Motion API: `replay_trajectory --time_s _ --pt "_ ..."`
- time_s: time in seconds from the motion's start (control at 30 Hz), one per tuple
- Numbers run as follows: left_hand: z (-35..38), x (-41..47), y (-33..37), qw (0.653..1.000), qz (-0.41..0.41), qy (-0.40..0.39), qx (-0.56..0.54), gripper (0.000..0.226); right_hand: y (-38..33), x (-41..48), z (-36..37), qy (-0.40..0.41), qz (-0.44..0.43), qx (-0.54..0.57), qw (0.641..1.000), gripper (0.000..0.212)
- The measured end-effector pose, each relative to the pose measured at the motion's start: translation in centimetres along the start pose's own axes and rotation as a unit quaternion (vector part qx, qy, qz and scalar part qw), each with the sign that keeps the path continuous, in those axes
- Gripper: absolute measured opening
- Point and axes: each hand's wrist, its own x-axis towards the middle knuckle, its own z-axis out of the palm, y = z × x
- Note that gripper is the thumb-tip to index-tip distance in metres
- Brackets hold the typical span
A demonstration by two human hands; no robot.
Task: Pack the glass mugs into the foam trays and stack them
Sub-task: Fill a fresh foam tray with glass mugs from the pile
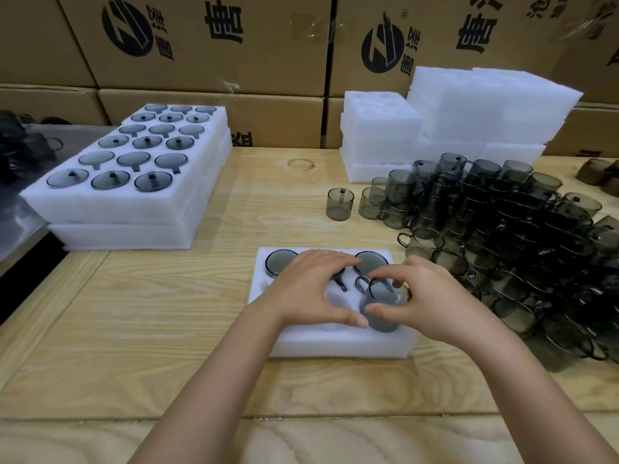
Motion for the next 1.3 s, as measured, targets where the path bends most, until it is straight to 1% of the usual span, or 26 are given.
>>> replay_trajectory --time_s 0.13,0.23,0.3,0.37,0.4,0.43,0.47,0.5,0.53,0.6,0.7,0.8,0.9,0.93,1.0,1.03,1.1,1.23,1.27,1.3 --pt "-0.2 0.0 0.4 1.0 -0.012 -0.001 -0.016 0.085 -0.6 0.1 0.9 -0.022 0.003 -0.063 0.998 0.06" --pt "-0.6 0.0 1.2 0.993 -0.038 0.035 -0.108 0.064 -0.3 0.2 0.5 -0.048 -0.006 -0.033 0.998 0.062" --pt "-0.8 0.1 2.4 0.986 -0.03 0.089 -0.141 0.056 -0.1 0.5 0.3 -0.022 -0.036 0.027 0.999 0.052" --pt "-0.8 0.5 4.2 0.984 0.016 0.126 -0.125 0.058 -0.6 1.1 0.5 0.038 -0.093 0.07 0.992 0.037" --pt "-0.7 0.8 5.1 0.986 0.041 0.122 -0.106 0.06 -1.0 1.4 0.9 0.053 -0.12 0.067 0.989 0.033" --pt "-0.6 1.1 5.9 0.99 0.062 0.1 -0.079 0.061 -1.3 1.7 1.6 0.052 -0.144 0.033 0.988 0.038" --pt "-0.2 1.4 6.4 0.994 0.076 0.066 -0.045 0.06 -1.5 1.7 2.4 0.034 -0.155 -0.034 0.987 0.049" --pt "0.4 1.6 6.6 0.996 0.083 0.026 -0.004 0.057 -1.3 1.8 3.4 0.013 -0.156 -0.101 0.983 0.06" --pt "1.1 1.7 6.6 0.996 0.081 -0.014 0.036 0.054 -1.0 1.9 4.2 -0.011 -0.143 -0.156 0.977 0.066" --pt "2.2 1.9 6.0 0.993 0.061 -0.065 0.074 0.049 -0.6 2.1 5.1 -0.06 -0.118 -0.218 0.967 0.066" --pt "2.7 2.2 5.4 0.994 0.051 -0.064 0.067 0.051 -0.2 2.7 5.5 -0.087 -0.104 -0.229 0.964 0.068" --pt "2.7 2.4 5.5 0.994 0.053 -0.057 0.073 0.059 -0.1 2.9 5.6 -0.081 -0.101 -0.233 0.964 0.068" --pt "2.9 2.1 5.7 0.992 0.053 -0.034 0.114 0.05 0.1 3.0 5.7 -0.072 -0.103 -0.252 0.96 0.073" --pt "2.9 1.9 5.8 0.991 0.043 -0.014 0.129 0.049 0.1 3.0 5.7 -0.071 -0.107 -0.267 0.955 0.075" --pt "3.1 1.3 6.3 0.987 0.003 0.048 0.151 0.056 0.3 3.3 5.8 -0.055 -0.101 -0.286 0.951 0.079" --pt "3.2 0.8 6.6 0.983 -0.02 0.087 0.163 0.061 0.5 3.4 5.9 -0.047 -0.091 -0.278 0.955 0.078" --pt "3.7 -0.1 6.8 0.969 -0.051 0.143 0.195 0.061 0.6 3.9 5.9 -0.037 -0.068 -0.239 0.968 0.072" --pt "4.4 -0.9 5.7 0.96 -0.058 0.181 0.204 0.06 0.0 5.0 5.8 -0.022 -0.032 -0.174 0.984 0.065" --pt "4.4 -0.7 5.4 0.959 -0.058 0.188 0.204 0.061 -0.2 5.1 5.7 -0.004 -0.028 -0.159 0.987 0.061" --pt "4.3 -0.5 5.2 0.957 -0.064 0.193 0.208 0.062 -0.4 5.0 5.6 0.03 -0.027 -0.146 0.989 0.056"
